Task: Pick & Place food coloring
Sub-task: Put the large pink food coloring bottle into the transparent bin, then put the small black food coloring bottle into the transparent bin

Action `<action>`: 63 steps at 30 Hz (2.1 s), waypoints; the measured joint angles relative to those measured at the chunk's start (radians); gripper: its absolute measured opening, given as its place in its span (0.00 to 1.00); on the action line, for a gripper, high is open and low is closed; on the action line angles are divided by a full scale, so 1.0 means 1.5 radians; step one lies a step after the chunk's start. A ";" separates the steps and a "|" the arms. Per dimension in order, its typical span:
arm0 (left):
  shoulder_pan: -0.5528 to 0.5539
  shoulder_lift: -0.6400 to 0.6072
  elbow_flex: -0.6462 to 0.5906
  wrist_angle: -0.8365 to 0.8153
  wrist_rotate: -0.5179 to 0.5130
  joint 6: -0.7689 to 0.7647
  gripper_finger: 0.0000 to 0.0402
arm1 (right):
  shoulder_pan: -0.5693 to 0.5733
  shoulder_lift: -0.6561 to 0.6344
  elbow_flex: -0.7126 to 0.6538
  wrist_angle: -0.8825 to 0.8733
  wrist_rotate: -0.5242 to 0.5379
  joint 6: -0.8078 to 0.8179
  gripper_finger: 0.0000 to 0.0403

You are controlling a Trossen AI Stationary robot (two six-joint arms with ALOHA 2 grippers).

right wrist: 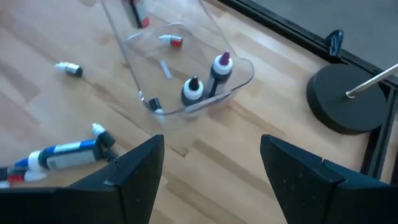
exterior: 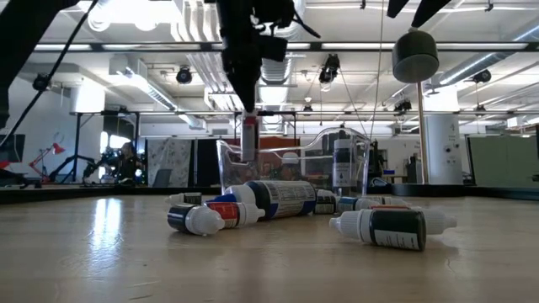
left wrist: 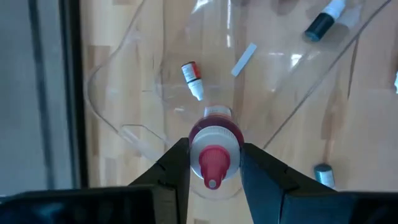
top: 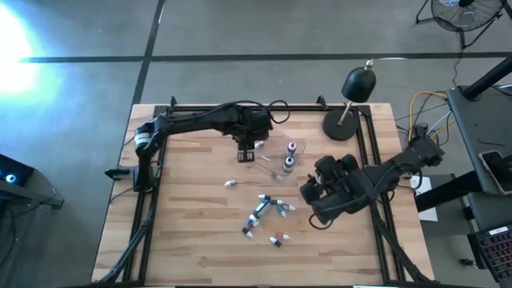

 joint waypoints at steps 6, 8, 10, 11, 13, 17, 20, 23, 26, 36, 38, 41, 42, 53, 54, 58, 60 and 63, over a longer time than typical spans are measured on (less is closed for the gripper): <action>0.035 -0.063 -0.143 0.116 0.029 0.003 0.23 | -0.021 0.000 -0.008 0.000 -0.001 0.002 0.64; 0.042 -0.083 -0.189 0.155 0.031 0.003 0.23 | -0.027 0.000 -0.010 0.000 -0.002 0.001 0.64; 0.045 -0.095 -0.227 0.176 0.033 0.002 0.23 | -0.032 0.000 -0.013 0.000 -0.003 0.001 0.64; 0.046 -0.102 -0.242 0.183 0.036 0.001 0.23 | -0.034 0.000 -0.014 0.000 -0.005 0.002 0.64; 0.047 -0.107 -0.264 0.189 0.045 -0.001 0.23 | -0.039 0.000 -0.016 0.000 -0.008 0.001 0.64; 0.047 -0.105 -0.284 0.190 0.050 -0.001 0.23 | -0.055 0.000 -0.016 0.002 -0.008 0.000 0.64; 0.047 -0.095 -0.283 0.191 0.050 -0.001 0.23 | -0.068 0.000 -0.016 0.007 -0.008 -0.003 0.64; 0.047 -0.092 -0.282 0.194 0.048 -0.001 0.23 | -0.073 0.000 -0.016 0.011 -0.008 -0.003 0.64; 0.047 -0.092 -0.282 0.197 0.048 -0.001 0.23 | -0.073 0.000 -0.016 0.018 -0.009 -0.003 0.64; 0.047 -0.092 -0.282 0.237 0.047 0.003 0.23 | -0.072 0.000 -0.017 0.031 -0.030 -0.001 0.64; 0.047 -0.092 -0.282 0.237 0.047 0.004 0.23 | -0.072 0.000 -0.017 0.032 -0.038 -0.001 0.64; 0.047 -0.092 -0.282 0.236 0.049 0.008 0.23 | -0.071 0.000 -0.017 0.034 -0.041 0.000 0.64; 0.047 -0.092 -0.282 0.236 0.049 0.009 0.23 | -0.071 0.000 -0.017 0.036 -0.041 0.000 0.64; 0.046 -0.092 -0.282 0.236 0.049 -0.010 0.29 | -0.071 0.000 -0.017 0.040 -0.042 0.001 0.64; 0.046 -0.092 -0.282 0.237 0.046 -0.012 0.32 | -0.071 0.000 -0.017 0.040 -0.042 0.000 0.64; 0.045 -0.092 -0.282 0.229 0.024 -0.017 0.42 | -0.071 0.000 -0.017 0.041 -0.042 -0.001 0.64; 0.044 -0.092 -0.282 0.222 0.020 -0.017 0.45 | -0.071 0.000 -0.017 0.041 -0.042 -0.003 0.64; 0.039 -0.100 -0.282 0.214 0.018 -0.019 0.47 | -0.071 0.000 -0.017 0.041 -0.043 -0.011 0.64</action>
